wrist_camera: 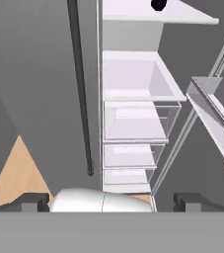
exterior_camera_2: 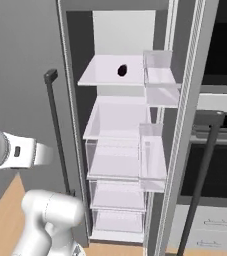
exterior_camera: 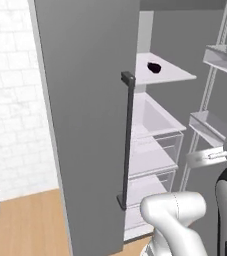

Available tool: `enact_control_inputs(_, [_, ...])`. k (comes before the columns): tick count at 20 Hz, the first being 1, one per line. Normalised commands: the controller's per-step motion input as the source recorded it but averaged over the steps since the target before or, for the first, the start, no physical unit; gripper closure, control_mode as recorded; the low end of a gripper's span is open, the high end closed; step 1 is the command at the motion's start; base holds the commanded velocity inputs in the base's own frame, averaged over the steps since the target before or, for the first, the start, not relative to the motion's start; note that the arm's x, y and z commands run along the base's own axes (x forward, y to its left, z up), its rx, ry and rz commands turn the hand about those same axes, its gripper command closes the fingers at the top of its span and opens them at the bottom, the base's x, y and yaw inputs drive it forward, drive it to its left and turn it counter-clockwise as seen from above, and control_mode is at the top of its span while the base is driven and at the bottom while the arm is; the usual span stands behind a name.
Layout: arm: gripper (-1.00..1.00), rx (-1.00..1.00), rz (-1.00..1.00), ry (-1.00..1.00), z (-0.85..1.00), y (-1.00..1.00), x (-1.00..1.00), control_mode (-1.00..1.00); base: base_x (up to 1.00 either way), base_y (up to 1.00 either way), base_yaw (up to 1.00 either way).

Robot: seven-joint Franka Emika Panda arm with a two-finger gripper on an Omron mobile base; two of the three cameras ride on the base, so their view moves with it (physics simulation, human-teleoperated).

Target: Place one eggplant and one chicken drumstick in each tupperware on the nearby counter, to pack two identical lunches.

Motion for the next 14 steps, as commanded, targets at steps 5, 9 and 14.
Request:
enact_control_inputs(5, [-1.00,0.00,0.00,0.00,0.00,0.00,0.00,1.00,0.69,-0.30,0.00])
enact_control_inputs(9, [-1.00,0.00,0.00,0.00,0.00,0.00,0.00,1.00,0.71,-0.18,0.00])
enact_control_inputs(14, [-1.00,0.00,0.00,0.00,0.00,0.00,0.00,1.00,0.64,-0.24,0.00])
